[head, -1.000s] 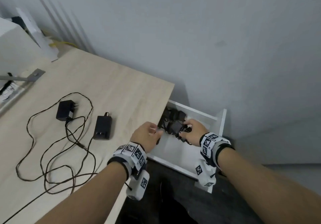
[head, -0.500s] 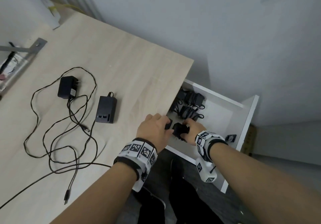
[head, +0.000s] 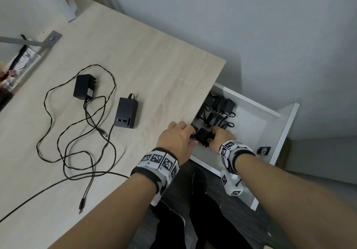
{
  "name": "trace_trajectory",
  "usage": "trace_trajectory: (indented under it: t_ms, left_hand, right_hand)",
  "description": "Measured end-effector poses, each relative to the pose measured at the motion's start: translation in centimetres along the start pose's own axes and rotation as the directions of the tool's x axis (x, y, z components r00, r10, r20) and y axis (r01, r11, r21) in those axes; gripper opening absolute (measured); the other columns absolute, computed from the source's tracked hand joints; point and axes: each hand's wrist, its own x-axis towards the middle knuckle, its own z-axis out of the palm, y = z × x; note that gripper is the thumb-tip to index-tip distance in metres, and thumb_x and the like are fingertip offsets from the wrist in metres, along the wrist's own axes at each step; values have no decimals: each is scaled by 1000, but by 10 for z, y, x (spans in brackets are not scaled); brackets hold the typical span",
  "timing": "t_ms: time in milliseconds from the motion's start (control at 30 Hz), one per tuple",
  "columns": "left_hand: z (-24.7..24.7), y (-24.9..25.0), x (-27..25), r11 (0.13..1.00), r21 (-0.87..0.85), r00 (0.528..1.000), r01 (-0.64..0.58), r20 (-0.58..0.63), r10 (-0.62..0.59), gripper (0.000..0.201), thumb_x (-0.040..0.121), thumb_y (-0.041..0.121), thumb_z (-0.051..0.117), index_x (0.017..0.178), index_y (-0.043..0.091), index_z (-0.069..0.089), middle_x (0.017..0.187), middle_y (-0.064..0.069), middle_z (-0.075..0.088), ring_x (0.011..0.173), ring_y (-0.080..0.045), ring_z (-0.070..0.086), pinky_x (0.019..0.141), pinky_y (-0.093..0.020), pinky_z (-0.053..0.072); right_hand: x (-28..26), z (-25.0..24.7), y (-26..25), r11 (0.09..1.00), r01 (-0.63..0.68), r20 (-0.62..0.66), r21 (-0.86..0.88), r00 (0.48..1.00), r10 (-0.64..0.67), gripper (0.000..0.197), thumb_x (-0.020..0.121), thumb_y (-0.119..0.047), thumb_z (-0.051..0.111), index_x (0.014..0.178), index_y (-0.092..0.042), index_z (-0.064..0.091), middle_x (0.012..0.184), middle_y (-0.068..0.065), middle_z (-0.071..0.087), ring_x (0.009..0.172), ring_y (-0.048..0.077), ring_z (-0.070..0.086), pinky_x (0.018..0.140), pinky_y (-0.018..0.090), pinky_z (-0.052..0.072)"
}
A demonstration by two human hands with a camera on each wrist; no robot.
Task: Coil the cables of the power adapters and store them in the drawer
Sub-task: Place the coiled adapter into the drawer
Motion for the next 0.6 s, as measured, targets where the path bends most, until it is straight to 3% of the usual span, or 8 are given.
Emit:
trace_trajectory:
  t_ms: [233,433,600]
  left_hand:
    - [-33,-18,-20,996,-27,996,86,13,-85,34,96,37,48,126,23,51,125,4,51,116,-19,42,88,-35,46]
    - [-73,-49,-50,983,-63,982,170,-69,-175,34,95,40,49,126,24,51,126,5,50,119,-18,40,90,-34,44]
    - [-99,-85,-88,972,-77,959,222,-163,-232,34,94,42,51,123,25,52,122,6,51,117,-18,42,90,-34,44]
  right_hand:
    - [-19,-37,-40,993,16,-86,-116,996,-26,34,88,-34,57,117,-16,60,112,9,66,101,31,63,83,34,53]
    - [-40,-78,-107,986,47,-167,-161,983,-74,17,87,-27,54,91,-13,63,96,6,69,80,27,62,68,28,49]
    - [-66,-92,-150,980,67,-242,-189,964,-113,33,91,-24,51,124,-17,53,126,7,57,111,28,58,86,33,47]
